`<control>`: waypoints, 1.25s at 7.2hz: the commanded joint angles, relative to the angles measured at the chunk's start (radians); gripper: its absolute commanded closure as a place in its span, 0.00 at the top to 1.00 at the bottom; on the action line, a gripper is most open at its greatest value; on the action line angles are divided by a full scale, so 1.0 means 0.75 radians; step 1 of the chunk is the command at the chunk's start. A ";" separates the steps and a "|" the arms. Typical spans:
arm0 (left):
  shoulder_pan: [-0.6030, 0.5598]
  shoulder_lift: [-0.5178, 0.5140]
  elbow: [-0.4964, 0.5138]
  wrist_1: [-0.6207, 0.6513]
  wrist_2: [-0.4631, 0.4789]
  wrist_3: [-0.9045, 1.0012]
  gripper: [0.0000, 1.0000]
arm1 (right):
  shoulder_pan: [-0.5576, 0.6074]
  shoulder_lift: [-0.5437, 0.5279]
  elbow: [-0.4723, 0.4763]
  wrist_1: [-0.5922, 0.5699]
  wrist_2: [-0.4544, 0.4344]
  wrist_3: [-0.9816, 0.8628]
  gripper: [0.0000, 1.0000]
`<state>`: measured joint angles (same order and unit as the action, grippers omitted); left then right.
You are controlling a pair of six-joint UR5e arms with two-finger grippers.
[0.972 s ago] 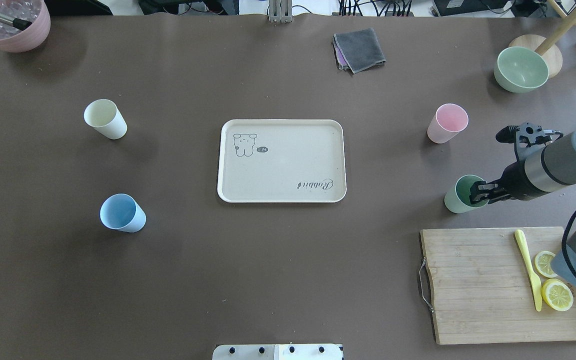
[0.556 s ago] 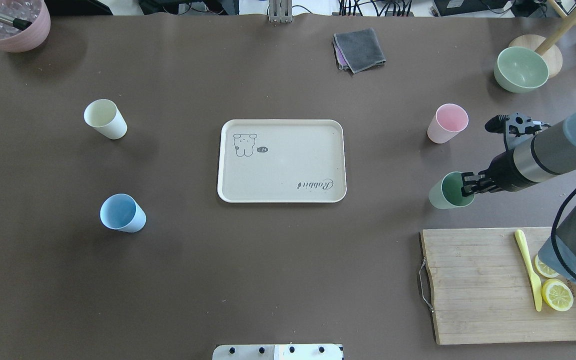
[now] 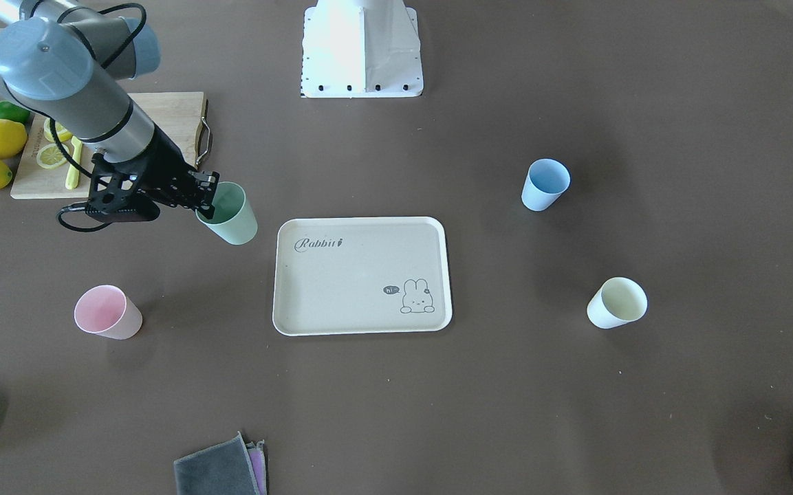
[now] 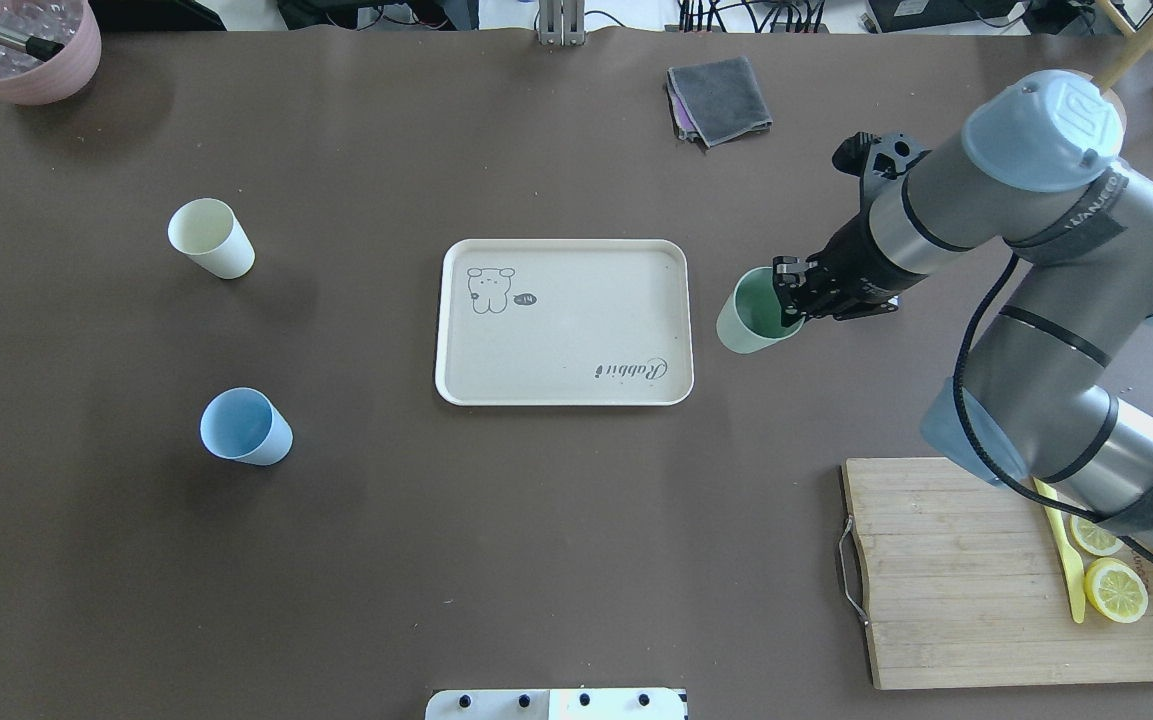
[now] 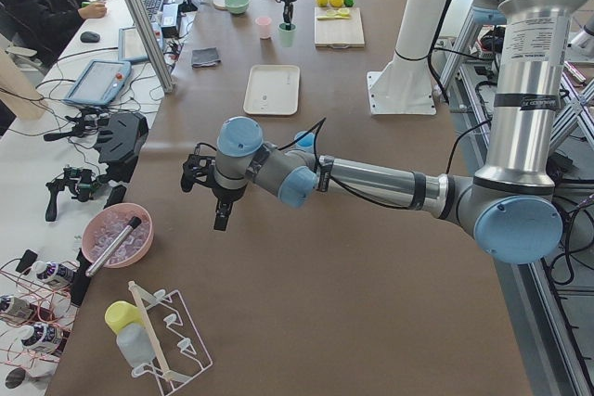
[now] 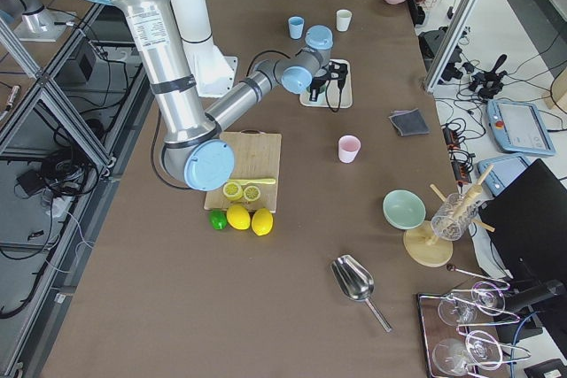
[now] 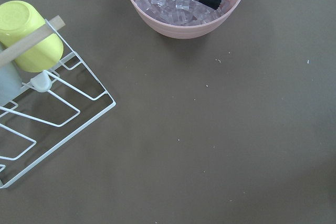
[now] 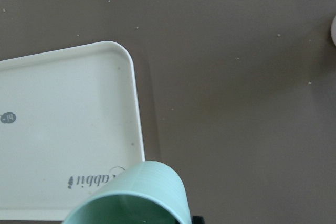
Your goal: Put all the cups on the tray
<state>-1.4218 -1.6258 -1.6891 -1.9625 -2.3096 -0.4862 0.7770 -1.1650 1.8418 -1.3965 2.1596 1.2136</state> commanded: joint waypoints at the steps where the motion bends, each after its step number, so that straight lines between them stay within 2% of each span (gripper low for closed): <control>1: 0.230 -0.008 -0.095 -0.075 -0.011 -0.352 0.98 | -0.042 0.154 -0.072 -0.091 -0.051 0.028 0.00; 3: 0.377 0.008 -0.116 -0.244 -0.009 -0.580 0.98 | -0.073 0.268 -0.240 -0.079 -0.087 0.028 0.00; 4: 0.459 0.006 -0.116 -0.281 0.001 -0.627 0.98 | -0.087 0.287 -0.279 -0.071 -0.090 0.022 0.00; 6: 0.537 0.008 -0.149 -0.292 0.003 -0.683 0.98 | -0.124 0.299 -0.322 -0.065 -0.153 0.022 0.00; 8: 0.560 0.010 -0.161 -0.292 0.003 -0.691 0.98 | -0.161 0.306 -0.400 0.043 -0.157 0.024 0.00; 9: 0.591 0.010 -0.161 -0.292 0.009 -0.699 0.98 | -0.165 0.310 -0.400 0.044 -0.157 0.024 0.08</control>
<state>-1.0006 -1.6189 -1.8082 -2.1810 -2.3061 -1.0037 0.6622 -0.9356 1.5529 -1.3806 2.0434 1.2312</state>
